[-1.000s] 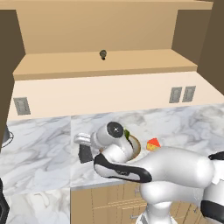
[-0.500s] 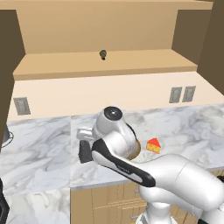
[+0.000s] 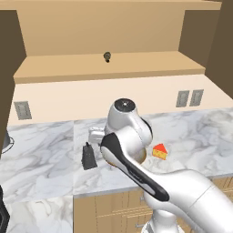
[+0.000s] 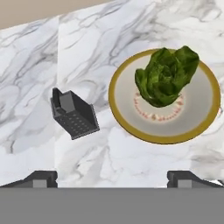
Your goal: Pick the cheese from the fridge and the cheese grater from the cabinet and place them next to the salad bowl.
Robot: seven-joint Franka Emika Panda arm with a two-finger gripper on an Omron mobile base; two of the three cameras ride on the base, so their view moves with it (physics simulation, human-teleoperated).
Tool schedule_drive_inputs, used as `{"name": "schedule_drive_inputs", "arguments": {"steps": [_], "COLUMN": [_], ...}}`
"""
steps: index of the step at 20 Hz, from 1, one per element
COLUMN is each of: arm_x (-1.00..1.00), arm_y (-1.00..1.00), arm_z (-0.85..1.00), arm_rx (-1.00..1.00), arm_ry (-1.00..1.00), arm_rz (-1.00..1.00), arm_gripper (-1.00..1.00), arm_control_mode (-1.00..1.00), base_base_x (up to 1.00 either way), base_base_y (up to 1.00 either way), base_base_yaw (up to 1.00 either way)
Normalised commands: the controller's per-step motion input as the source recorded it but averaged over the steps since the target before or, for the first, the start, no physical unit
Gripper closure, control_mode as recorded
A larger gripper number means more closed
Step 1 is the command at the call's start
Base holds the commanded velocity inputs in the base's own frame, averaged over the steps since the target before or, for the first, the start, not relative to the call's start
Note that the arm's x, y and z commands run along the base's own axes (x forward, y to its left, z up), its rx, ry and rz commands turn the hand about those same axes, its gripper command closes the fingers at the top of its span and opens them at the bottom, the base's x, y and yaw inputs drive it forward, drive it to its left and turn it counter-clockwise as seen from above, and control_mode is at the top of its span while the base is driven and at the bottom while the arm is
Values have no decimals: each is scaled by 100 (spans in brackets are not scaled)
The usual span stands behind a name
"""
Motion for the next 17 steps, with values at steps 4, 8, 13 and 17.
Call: {"name": "schedule_drive_inputs", "arguments": {"steps": [4,8,13,17], "arm_x": [-27,-21,-27,-32], "arm_y": [-50,-59,-60,-56], "arm_z": [21,21,20,16], "arm_rx": [-4,0,0,-2], "arm_ry": [0,0,0,0], "arm_rz": [7,8,10,6], "arm_gripper": [-100,-100,-100,-100], "arm_control_mode": [-100,-100,-100,-100], "base_base_x": [0,0,0,0], "base_base_y": [0,0,0,0], "base_base_yaw": [0,0,0,0]}}
